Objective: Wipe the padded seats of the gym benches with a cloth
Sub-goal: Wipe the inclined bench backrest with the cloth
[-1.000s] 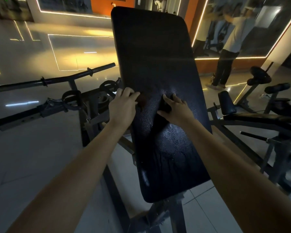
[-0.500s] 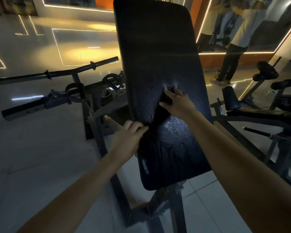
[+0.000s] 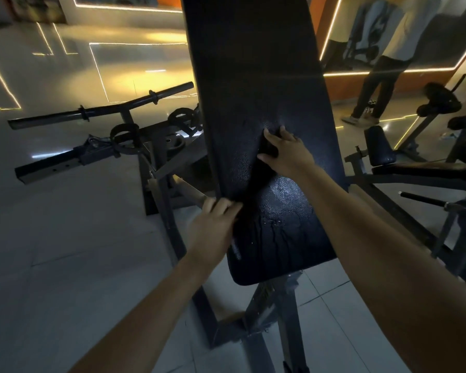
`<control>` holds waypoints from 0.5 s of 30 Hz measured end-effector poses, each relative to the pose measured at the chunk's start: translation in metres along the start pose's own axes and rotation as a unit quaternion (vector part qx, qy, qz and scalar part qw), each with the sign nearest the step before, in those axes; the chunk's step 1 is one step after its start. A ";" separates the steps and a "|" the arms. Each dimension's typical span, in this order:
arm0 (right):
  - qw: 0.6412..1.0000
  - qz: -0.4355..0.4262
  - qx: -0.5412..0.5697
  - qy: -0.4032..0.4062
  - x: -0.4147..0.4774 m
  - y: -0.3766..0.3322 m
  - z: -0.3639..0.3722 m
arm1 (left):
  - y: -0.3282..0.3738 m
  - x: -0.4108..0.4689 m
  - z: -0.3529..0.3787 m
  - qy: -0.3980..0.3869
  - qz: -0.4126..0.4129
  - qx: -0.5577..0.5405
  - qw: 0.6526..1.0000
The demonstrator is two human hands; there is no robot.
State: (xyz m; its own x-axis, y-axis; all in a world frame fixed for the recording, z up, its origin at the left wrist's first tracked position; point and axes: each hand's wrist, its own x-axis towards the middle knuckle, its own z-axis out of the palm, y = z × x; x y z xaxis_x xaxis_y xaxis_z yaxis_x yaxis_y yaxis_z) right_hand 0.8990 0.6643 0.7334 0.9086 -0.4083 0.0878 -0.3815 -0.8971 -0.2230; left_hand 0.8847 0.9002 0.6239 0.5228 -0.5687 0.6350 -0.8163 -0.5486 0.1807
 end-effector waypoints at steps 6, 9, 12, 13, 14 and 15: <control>1.000 0.004 -0.001 -0.009 -0.014 -0.004 0.006 | 0.017 -0.063 0.024 -0.039 0.018 -0.008 0.999; 1.000 0.000 -0.004 -0.013 -0.020 -0.004 0.007 | 0.028 -0.081 0.031 -0.029 0.025 -0.020 0.999; 1.000 0.000 -0.006 -0.014 -0.026 -0.005 0.006 | 0.031 -0.094 0.032 -0.038 0.049 -0.032 0.998; 1.000 0.000 -0.007 -0.016 -0.027 -0.005 0.006 | 0.028 -0.094 0.031 -0.038 0.065 -0.031 0.997; 1.000 0.000 -0.007 -0.017 -0.028 -0.005 0.007 | 0.024 -0.092 0.030 -0.036 0.087 -0.027 0.995; 1.000 0.000 -0.009 -0.018 -0.028 -0.005 0.007 | 0.020 -0.086 0.028 -0.030 0.110 -0.020 0.993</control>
State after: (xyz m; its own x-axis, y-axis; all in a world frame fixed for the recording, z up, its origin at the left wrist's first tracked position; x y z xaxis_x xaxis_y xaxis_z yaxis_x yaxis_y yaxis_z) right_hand 0.8766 0.6815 0.7256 0.9138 -0.4028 0.0530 -0.3847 -0.8998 -0.2060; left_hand 0.8303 0.9210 0.5515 0.3435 -0.7079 0.6172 -0.9208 -0.3832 0.0729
